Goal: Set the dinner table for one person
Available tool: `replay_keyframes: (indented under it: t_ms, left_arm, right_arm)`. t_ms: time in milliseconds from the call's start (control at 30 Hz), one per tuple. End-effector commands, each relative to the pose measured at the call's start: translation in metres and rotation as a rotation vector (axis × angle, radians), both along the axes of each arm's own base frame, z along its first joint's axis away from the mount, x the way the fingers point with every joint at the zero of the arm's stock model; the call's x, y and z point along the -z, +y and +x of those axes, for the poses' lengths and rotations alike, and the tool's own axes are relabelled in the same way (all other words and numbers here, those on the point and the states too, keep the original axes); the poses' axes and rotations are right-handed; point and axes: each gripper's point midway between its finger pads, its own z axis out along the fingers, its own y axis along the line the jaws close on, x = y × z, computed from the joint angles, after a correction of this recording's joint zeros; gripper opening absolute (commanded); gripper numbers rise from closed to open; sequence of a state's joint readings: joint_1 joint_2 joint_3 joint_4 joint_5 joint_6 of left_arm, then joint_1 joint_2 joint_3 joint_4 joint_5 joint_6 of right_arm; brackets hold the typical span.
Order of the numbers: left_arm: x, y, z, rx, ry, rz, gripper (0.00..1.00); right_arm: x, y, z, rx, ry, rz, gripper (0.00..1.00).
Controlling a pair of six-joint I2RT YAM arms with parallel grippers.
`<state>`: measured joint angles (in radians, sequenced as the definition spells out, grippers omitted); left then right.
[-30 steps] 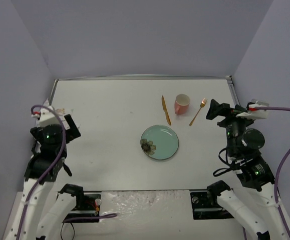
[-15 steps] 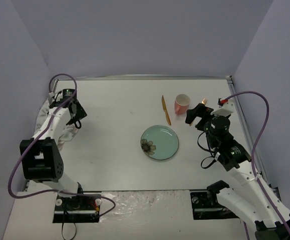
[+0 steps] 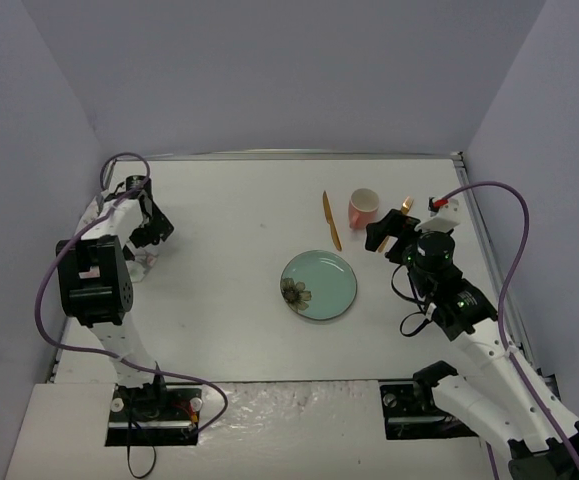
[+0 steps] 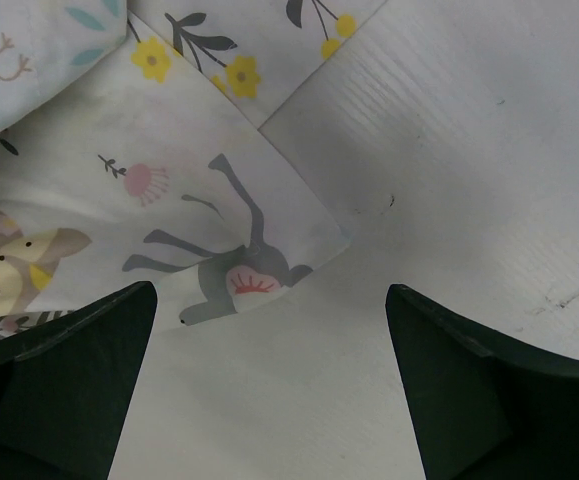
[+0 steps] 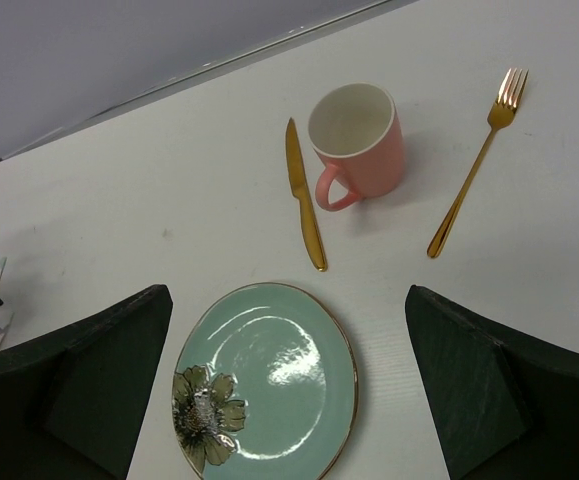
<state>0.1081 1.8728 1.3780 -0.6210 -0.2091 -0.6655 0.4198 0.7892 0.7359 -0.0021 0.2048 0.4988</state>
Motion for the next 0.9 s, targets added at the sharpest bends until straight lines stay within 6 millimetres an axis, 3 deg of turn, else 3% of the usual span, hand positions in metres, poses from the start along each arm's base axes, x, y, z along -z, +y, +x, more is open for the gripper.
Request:
replay_keyframes:
  t_ms: [0,100,467,567,700,800,867]
  left_arm:
    - [-0.013,0.007,0.015,-0.035,-0.059,-0.007,0.97]
    - [-0.004,0.005,0.019,-0.031,-0.070,-0.032,0.96]
    - [0.023,0.008,0.013,-0.024,-0.029,-0.030,0.74]
    - [0.032,0.004,0.008,-0.033,-0.002,-0.050,0.61]
    - [0.039,-0.001,0.003,-0.043,0.004,-0.078,0.37]
    - [0.038,-0.004,0.001,-0.041,0.001,-0.092,0.10]
    - [0.032,-0.006,0.004,-0.028,-0.010,-0.102,0.03]
  right_arm:
    - [-0.013,0.003,0.004,-0.002,-0.064,0.027,1.00]
    - [-0.010,0.001,0.002,0.001,-0.063,0.028,1.00]
    - [-0.004,0.000,0.000,0.005,-0.052,0.026,1.00]
    - [-0.005,-0.002,0.000,0.012,-0.056,0.027,1.00]
    - [-0.007,-0.002,-0.001,0.012,-0.063,0.030,1.00]
    - [-0.006,-0.002,-0.001,0.011,-0.062,0.030,1.00]
    - [-0.006,-0.002,-0.001,0.011,-0.061,0.030,1.00]
